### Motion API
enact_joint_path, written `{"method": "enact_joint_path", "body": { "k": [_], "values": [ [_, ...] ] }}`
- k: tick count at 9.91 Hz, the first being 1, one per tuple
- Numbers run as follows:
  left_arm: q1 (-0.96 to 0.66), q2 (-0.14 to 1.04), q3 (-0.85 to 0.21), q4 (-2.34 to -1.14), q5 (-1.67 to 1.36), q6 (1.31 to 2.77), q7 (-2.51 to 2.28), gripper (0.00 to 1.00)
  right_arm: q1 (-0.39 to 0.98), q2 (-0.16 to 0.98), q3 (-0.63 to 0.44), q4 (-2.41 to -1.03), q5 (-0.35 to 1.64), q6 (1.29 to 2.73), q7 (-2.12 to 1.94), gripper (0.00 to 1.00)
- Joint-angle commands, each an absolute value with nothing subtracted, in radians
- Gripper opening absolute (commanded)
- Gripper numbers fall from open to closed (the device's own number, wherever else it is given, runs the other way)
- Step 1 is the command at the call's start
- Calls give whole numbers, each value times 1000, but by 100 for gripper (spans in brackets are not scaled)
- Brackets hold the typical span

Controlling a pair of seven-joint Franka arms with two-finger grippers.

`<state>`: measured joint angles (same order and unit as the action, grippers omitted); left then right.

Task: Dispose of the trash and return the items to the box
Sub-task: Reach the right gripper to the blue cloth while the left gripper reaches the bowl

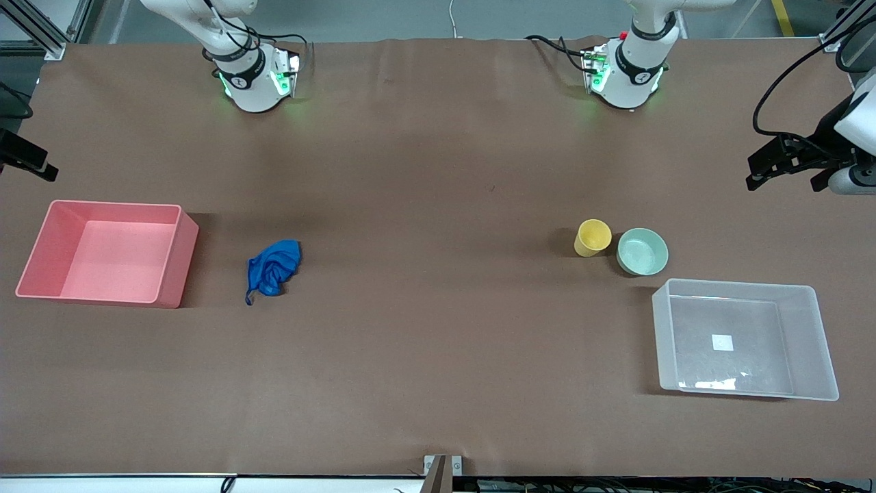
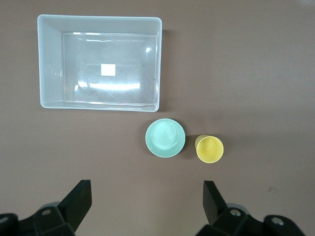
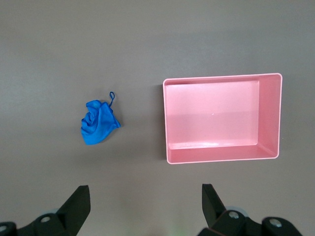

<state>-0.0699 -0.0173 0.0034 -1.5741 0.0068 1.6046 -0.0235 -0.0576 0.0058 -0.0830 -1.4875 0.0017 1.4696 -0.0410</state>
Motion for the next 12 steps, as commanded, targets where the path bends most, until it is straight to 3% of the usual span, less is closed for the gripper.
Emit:
{"method": "enact_joint_path", "body": {
  "k": [1,5,7,9,12],
  "values": [
    [-63,-31,5,-1618,1,1614,-3,100,-71,-2,-74,-1493,2,1465,-51,100],
    [-64,-29,37,-1632,-6,1620,-2,98,-57,2,-58,-1491,2,1462,-32,100],
    [-63,-43,38,-1730,-6,1692,0,98,-35,23,27,-1541,-2,1517,114,100],
    [-63,-73,38,-1935,-6,1857,0,97,-26,90,107,-1711,-35,1729,254,100],
    [-63,-63,38,-2214,-2,2128,0,97,21,179,115,-2028,-37,2210,337,100]
  ]
}}
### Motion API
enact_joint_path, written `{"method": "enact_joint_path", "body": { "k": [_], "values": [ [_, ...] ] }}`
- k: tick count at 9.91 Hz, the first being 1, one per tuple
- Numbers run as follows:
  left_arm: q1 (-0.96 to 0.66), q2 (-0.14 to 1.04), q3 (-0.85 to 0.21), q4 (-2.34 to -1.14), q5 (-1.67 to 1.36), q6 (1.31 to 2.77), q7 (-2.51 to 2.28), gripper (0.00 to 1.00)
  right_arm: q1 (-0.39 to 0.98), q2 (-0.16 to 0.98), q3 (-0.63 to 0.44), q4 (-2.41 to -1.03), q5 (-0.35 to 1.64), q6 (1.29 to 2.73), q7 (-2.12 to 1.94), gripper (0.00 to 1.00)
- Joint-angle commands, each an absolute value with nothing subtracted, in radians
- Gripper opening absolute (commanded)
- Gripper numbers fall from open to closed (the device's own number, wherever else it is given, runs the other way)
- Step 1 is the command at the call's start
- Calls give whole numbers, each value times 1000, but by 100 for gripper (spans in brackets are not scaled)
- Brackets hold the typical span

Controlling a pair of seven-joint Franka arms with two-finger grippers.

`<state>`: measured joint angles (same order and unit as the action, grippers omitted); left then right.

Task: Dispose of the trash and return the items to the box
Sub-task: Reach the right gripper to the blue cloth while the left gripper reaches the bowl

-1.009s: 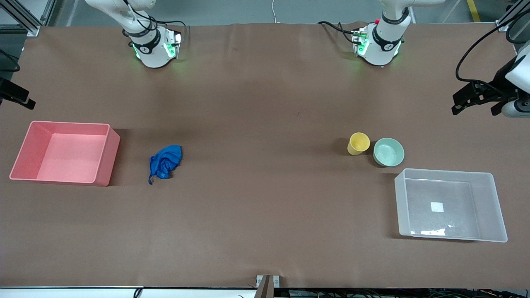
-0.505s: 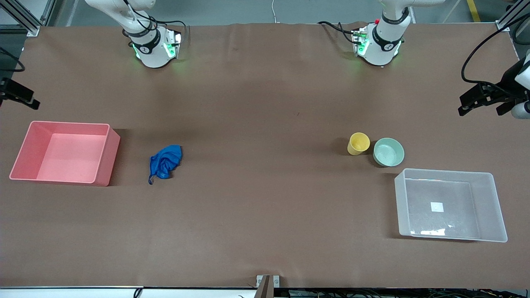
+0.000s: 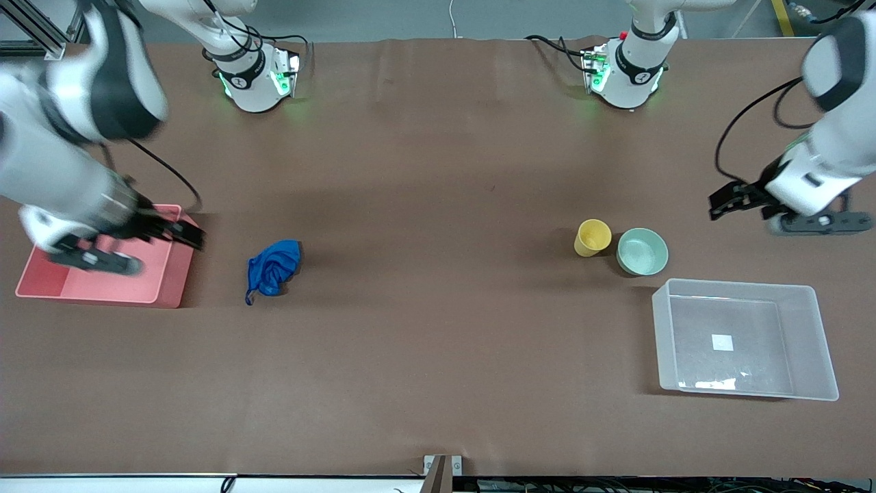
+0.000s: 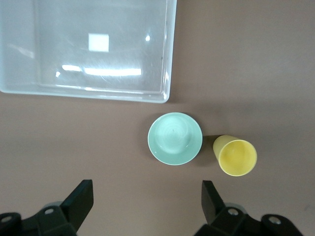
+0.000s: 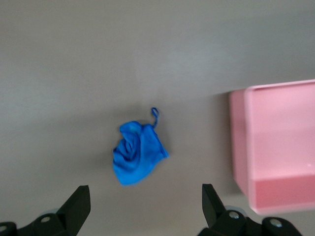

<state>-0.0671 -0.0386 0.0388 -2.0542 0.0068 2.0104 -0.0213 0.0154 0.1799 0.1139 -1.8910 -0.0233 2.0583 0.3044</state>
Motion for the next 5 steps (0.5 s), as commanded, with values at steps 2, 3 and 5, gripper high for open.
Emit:
{"method": "enact_joint_path", "body": {
  "k": [2,3,5],
  "values": [
    [-61,-2,40,-2369,2,2360,15,97,31,298,115,-2118,-37,2383,353,100],
    [-60,56,44,-2399,2,2443,26,97,31,349,115,-2115,-37,2399,354,100],
    [-58,180,52,-2421,2,2595,26,97,38,411,115,-2120,-37,2479,356,100]
  ]
}}
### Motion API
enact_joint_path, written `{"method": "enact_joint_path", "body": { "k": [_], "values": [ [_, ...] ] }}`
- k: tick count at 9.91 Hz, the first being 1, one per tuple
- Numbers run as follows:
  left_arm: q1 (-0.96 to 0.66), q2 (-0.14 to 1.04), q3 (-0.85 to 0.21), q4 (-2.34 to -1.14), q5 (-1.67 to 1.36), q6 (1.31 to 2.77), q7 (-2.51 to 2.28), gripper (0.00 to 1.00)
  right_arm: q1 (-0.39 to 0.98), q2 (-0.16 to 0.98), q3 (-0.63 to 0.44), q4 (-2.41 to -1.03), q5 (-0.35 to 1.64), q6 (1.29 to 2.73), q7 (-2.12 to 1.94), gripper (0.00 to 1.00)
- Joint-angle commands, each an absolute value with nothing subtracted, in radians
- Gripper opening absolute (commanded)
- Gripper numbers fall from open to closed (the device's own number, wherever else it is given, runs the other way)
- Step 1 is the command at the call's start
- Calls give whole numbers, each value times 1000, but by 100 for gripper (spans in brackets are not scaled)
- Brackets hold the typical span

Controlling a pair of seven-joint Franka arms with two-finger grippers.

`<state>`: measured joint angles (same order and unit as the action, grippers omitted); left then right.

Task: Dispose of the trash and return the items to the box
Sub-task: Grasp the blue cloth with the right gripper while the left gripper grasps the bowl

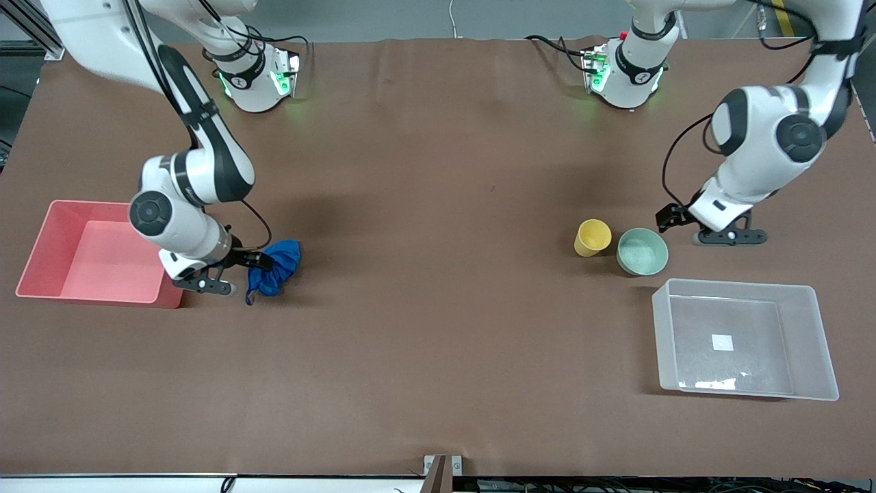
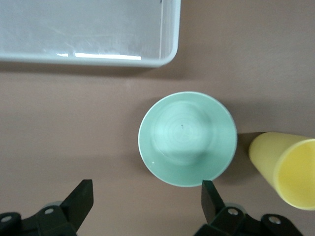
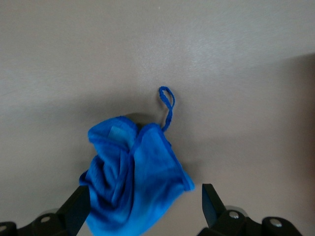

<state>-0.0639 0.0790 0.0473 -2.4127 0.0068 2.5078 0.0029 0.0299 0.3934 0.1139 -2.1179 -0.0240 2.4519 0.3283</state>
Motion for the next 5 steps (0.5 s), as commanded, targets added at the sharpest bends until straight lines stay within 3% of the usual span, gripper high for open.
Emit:
{"method": "enact_joint_path", "body": {
  "k": [1,2,3,4,5],
  "values": [
    [-58,246,52,-2421,2,2668,26,97,43,423,115,-2120,-37,2494,377,100],
    [-55,289,54,-2419,2,2716,26,94,43,428,115,-2120,-37,2502,379,100],
    [-49,317,55,-2418,2,2752,23,83,41,440,115,-2121,-37,2519,379,100],
    [-49,331,54,-2418,-9,2778,3,46,41,445,115,-2137,-37,2551,379,94],
    [-49,333,54,-2418,-23,2778,-17,13,40,445,115,-2143,-37,2559,379,61]
  ]
}}
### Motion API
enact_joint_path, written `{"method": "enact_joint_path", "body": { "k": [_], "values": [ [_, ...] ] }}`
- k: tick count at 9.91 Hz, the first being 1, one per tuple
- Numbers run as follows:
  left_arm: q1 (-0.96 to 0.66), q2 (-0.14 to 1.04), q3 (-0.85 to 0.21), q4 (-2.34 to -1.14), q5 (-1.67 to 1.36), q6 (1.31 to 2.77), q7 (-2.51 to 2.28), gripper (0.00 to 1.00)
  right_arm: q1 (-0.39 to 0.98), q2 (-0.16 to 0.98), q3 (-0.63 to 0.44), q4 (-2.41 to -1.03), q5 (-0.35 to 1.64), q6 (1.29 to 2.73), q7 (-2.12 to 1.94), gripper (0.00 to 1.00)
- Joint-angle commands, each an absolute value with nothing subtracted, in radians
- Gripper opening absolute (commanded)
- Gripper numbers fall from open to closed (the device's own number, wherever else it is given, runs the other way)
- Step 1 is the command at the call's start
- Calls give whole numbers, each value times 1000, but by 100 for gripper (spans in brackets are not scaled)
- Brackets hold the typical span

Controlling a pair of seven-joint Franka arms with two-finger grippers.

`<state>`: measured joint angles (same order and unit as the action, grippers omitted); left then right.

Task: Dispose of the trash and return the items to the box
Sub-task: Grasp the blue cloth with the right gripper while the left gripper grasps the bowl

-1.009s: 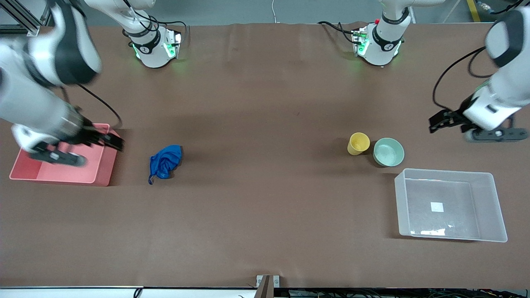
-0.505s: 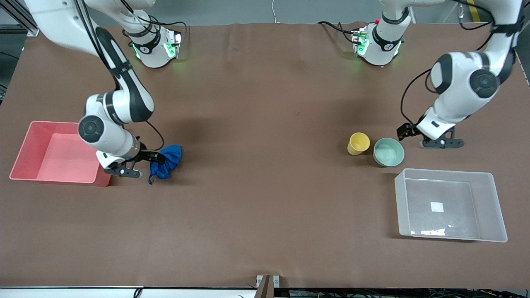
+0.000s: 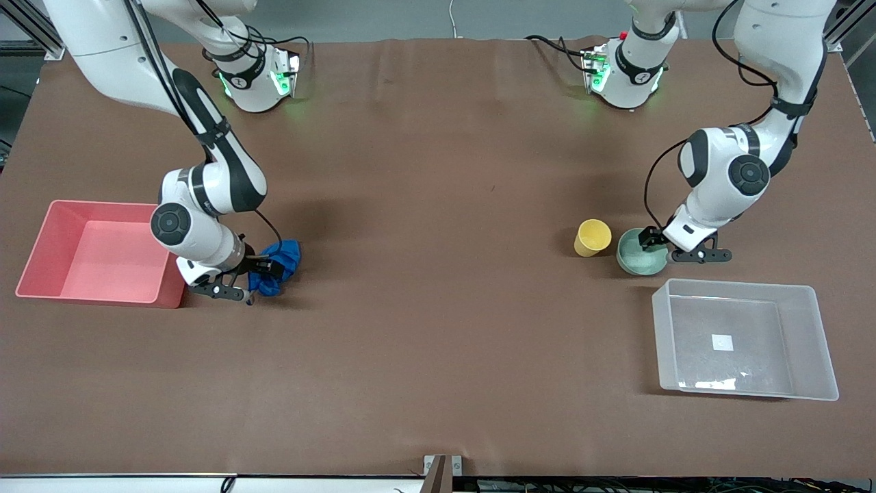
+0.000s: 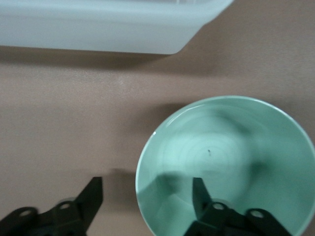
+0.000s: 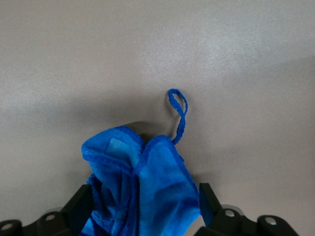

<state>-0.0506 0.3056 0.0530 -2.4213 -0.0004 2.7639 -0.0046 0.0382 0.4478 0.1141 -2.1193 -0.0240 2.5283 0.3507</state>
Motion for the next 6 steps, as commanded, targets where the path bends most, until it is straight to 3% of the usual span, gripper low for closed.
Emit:
{"method": "enact_joint_path", "body": {
  "k": [1,2,4,6],
  "values": [
    [-49,333,54,-2419,-25,2778,-15,1,37,445,115,-2141,-37,2556,379,19],
    [-49,325,55,-2424,-25,2778,-15,0,37,445,115,-2141,-37,2556,380,2],
    [-41,240,57,-2479,-26,2764,-5,0,38,440,115,-2131,-35,2539,409,1],
    [-40,87,58,-2525,-26,2649,3,0,43,414,120,-2029,-35,2318,460,1]
  ]
}}
